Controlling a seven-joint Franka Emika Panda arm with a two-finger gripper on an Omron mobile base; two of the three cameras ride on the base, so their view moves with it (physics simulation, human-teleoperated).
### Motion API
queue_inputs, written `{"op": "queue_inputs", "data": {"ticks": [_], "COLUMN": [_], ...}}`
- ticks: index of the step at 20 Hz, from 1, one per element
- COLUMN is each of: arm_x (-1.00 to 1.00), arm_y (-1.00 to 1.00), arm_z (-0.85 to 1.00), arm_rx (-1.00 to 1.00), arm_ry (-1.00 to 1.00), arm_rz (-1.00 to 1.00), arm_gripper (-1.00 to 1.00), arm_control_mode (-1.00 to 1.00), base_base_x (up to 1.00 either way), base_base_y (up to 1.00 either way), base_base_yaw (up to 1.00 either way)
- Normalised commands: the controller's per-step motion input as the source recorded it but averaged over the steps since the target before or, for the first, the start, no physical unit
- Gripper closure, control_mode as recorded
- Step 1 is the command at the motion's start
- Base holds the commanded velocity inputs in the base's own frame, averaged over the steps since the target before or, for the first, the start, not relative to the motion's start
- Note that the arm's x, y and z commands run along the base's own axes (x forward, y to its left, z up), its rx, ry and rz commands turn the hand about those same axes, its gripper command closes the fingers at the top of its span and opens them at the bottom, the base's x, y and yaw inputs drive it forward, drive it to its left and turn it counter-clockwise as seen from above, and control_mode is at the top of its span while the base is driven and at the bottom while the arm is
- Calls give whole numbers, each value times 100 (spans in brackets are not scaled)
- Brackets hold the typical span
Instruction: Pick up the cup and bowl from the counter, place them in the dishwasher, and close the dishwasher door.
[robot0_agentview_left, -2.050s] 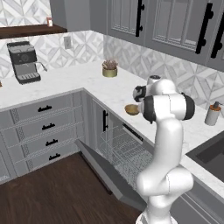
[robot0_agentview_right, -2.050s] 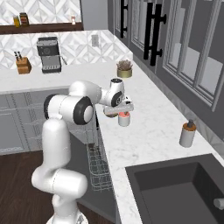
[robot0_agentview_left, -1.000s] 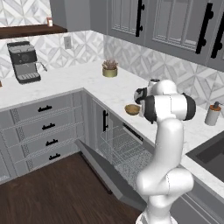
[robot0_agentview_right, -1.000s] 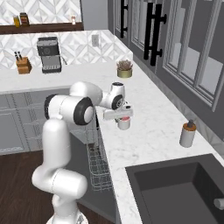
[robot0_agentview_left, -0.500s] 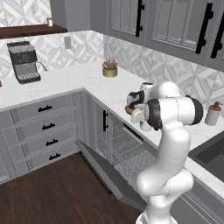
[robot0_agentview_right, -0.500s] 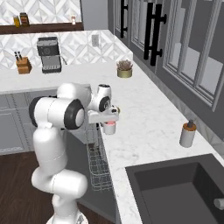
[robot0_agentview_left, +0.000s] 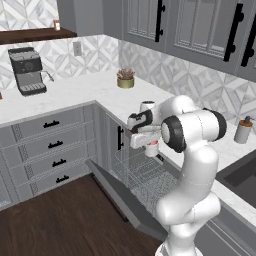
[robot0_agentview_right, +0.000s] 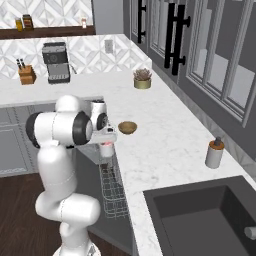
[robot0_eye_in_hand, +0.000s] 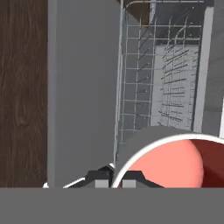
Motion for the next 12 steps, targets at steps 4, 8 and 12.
{"op": "queue_inputs", "data": {"ticks": [4,8,12], "arm_x": [5,18,25], "arm_y": [58,28,0], "arm_z": [-76,-76,-75], "arm_rx": [-2,-3,-2], "arm_ry": [2,-1,-5], "arm_rz": [-7,-8,-4], "arm_gripper": [100,100,100], "arm_control_mode": [-100,-100,-100], "base_base_x": [0,0,0], "base_base_y": [0,0,0], "base_base_yaw": [0,0,0]}}
